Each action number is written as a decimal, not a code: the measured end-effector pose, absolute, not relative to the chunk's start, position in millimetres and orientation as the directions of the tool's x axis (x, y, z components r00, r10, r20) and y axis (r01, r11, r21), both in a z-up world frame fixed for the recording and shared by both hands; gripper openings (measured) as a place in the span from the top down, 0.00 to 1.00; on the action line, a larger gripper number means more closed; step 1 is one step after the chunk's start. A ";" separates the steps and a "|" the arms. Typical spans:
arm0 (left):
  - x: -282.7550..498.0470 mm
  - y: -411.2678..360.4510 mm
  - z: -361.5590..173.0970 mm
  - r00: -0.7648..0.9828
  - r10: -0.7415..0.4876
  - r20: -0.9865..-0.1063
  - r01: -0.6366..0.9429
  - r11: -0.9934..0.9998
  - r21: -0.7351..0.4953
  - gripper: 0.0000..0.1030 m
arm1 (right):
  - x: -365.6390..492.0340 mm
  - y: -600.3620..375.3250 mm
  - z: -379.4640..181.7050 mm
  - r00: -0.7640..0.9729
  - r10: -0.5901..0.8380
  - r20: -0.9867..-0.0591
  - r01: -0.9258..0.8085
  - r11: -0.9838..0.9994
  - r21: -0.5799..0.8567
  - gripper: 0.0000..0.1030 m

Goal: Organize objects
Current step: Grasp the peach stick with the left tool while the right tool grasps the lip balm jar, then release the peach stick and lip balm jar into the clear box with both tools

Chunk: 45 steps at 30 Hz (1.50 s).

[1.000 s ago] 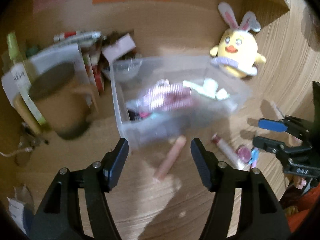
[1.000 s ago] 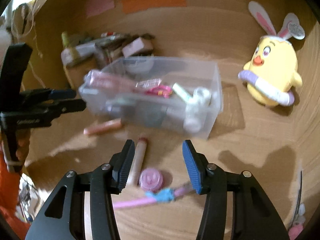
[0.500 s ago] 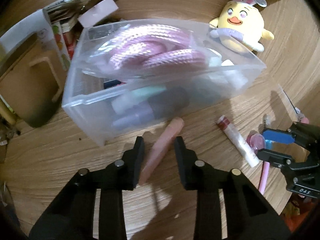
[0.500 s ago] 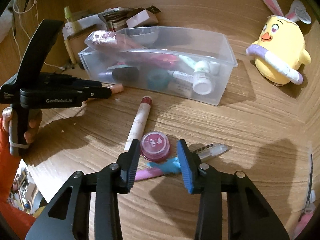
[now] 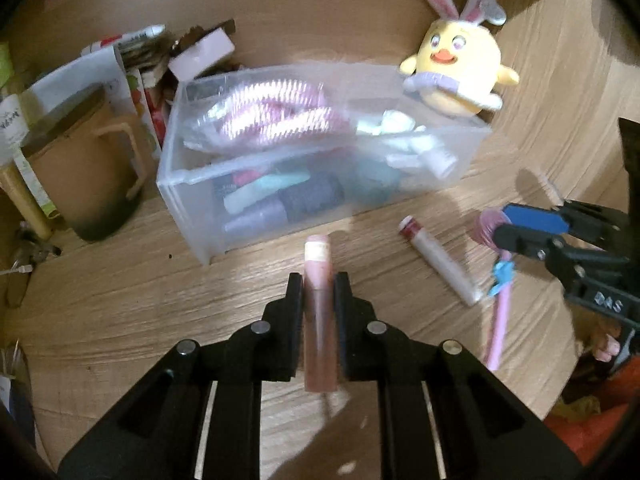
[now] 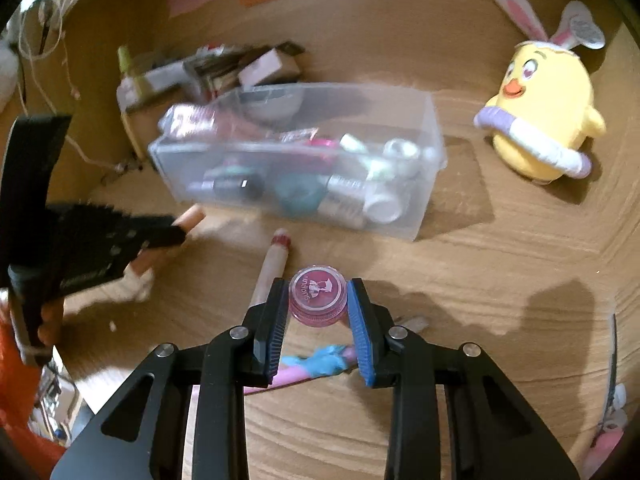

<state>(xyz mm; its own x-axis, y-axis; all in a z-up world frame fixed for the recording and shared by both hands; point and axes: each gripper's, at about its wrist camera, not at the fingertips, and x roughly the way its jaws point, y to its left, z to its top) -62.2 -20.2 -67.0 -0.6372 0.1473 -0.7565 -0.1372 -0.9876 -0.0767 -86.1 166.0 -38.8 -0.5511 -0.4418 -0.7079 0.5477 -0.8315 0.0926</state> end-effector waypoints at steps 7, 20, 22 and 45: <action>-58.9 -13.8 -29.3 -0.703 0.192 -0.685 -0.161 -0.981 -0.109 0.86 | -94.8 175.5 -7.7 -0.620 -0.459 -0.637 0.522 -0.847 0.102 0.73; -105.3 -3.8 26.1 -0.743 0.248 -0.622 -0.196 -0.969 -0.152 0.86 | -118.1 179.9 33.1 -0.701 -0.472 -0.535 0.500 -0.860 0.102 0.73; -115.6 -2.4 27.4 -0.733 0.258 -0.630 -0.199 -0.966 -0.164 0.86 | -122.2 179.2 34.3 -0.704 -0.470 -0.532 0.500 -0.861 0.099 0.73; -188.9 5.1 -5.6 -0.618 0.242 -0.748 -0.190 -0.969 -0.156 0.85 | -180.1 133.4 -10.1 -0.611 -0.434 -0.662 0.523 -0.849 0.074 0.73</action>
